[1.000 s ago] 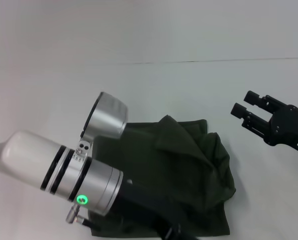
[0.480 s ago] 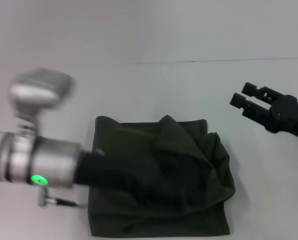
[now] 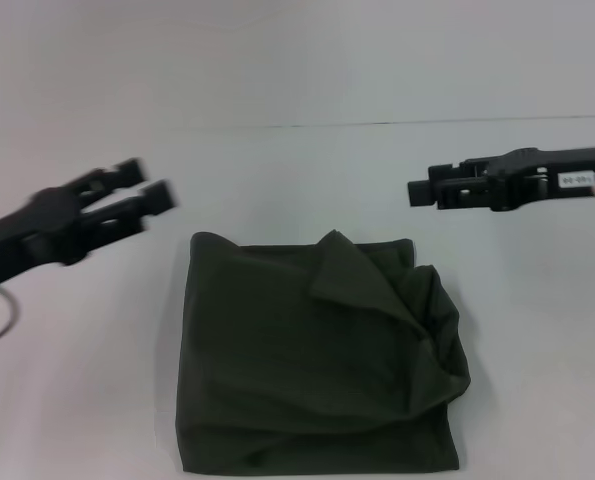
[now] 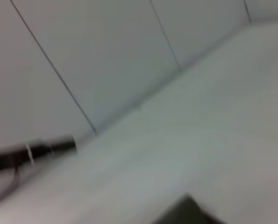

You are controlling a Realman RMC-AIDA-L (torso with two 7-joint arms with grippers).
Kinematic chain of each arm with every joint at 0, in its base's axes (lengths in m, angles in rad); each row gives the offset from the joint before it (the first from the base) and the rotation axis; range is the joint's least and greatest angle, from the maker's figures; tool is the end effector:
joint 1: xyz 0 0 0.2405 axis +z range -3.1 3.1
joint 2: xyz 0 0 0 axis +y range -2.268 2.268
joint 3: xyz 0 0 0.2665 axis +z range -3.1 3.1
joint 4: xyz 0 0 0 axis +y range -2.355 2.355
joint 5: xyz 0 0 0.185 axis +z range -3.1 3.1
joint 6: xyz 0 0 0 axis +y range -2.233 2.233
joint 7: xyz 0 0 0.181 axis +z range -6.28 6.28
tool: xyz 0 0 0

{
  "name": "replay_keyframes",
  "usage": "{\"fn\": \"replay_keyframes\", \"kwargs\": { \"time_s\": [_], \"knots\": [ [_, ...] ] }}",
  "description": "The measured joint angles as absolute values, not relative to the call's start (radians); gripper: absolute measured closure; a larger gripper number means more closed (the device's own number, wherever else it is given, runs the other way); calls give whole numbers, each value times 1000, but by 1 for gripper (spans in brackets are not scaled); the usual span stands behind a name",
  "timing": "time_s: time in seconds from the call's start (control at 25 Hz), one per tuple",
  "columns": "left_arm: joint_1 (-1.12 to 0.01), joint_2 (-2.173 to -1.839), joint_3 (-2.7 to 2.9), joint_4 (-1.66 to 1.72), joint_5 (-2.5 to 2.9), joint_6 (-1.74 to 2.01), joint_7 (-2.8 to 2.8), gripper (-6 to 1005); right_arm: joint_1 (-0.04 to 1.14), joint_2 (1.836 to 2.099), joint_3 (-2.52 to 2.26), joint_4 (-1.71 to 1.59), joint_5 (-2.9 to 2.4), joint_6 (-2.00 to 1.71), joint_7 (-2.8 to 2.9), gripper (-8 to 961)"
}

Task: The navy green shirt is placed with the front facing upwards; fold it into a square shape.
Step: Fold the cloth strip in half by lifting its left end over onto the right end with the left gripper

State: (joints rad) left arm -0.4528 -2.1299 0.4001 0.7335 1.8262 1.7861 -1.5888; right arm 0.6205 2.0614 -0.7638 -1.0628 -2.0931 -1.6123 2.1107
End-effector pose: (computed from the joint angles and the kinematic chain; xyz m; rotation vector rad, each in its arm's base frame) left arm -0.2255 0.3130 0.0197 -2.3935 -0.8579 -1.2561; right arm 0.1885 0.3683 0.0123 -2.6646 1.0186 0.5499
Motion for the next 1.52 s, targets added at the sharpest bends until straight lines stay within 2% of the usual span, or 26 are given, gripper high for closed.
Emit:
{"fn": "replay_keyframes", "kwargs": {
  "time_s": [0.16, 0.4, 0.68, 1.52],
  "knots": [
    [-402, -2099, 387, 754, 1864, 1796, -1494, 79, 731, 2054, -826, -1143, -2330, -1675, 2313, 339],
    [-369, -2103, 380, 803, 1957, 1803, -1385, 79, 887, 2093, -869, -1153, -2680, -1778, 2448, 339],
    [-360, -2114, 385, 785, 1962, 1796, -1349, 79, 906, 2099, -1037, -1155, -2686, -1766, 2495, 340],
    [-356, -2120, 377, 760, 1960, 1772, -1345, 80, 896, 2109, -1458, -1121, -2578, -1464, 2554, 339]
  ]
}}
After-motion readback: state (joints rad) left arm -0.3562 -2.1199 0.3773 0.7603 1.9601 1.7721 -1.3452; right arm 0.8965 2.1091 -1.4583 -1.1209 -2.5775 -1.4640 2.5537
